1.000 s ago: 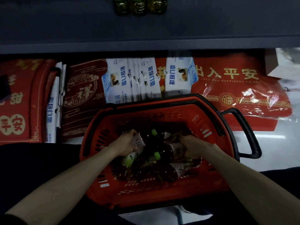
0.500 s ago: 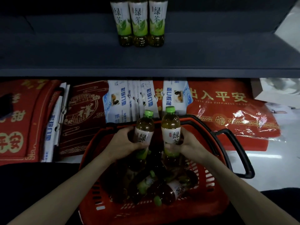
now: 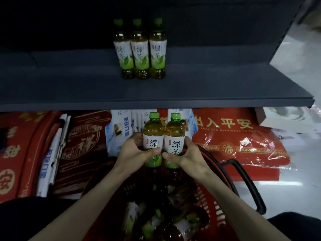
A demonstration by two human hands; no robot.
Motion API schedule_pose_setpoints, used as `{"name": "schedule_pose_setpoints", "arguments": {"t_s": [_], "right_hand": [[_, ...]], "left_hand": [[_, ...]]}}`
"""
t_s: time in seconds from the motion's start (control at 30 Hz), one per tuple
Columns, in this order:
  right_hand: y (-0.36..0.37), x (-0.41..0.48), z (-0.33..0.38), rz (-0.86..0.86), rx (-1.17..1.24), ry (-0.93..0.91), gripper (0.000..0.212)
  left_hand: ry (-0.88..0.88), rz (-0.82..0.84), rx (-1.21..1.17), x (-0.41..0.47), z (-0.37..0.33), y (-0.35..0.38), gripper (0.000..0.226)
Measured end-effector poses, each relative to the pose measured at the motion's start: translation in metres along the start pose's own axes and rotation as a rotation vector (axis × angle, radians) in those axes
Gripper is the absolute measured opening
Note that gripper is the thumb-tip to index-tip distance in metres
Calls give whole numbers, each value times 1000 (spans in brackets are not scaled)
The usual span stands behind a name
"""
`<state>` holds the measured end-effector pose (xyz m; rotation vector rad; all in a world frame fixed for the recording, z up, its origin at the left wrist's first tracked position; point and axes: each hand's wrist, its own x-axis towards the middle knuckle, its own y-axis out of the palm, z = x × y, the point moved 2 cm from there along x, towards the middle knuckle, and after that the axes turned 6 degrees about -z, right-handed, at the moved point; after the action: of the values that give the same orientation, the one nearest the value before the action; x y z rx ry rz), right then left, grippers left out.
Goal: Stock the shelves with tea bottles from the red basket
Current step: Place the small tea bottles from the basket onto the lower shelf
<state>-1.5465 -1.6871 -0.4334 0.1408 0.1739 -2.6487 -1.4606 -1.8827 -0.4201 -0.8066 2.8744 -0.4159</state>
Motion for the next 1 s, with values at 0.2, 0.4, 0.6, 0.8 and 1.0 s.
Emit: {"name": "schedule_pose_setpoints", "arguments": {"t_s": [0.2, 0.4, 0.6, 0.8, 1.0], "right_hand": [[-20, 33, 64, -47, -30, -124, 70], [-45, 80, 131, -135, -45, -261, 71], [-64, 120, 170, -227, -87, -362, 73], [-74, 146, 173, -281, -105, -385, 70], [-80, 153, 162, -313, -131, -382, 71]], "left_hand": [[108, -58, -32, 36, -65, 1, 57], [227, -61, -132, 83, -139, 6, 56], [390, -95, -156, 125, -178, 20, 56], [462, -101, -192, 154, -178, 44, 57], [496, -97, -165, 170, -167, 57, 66]]}}
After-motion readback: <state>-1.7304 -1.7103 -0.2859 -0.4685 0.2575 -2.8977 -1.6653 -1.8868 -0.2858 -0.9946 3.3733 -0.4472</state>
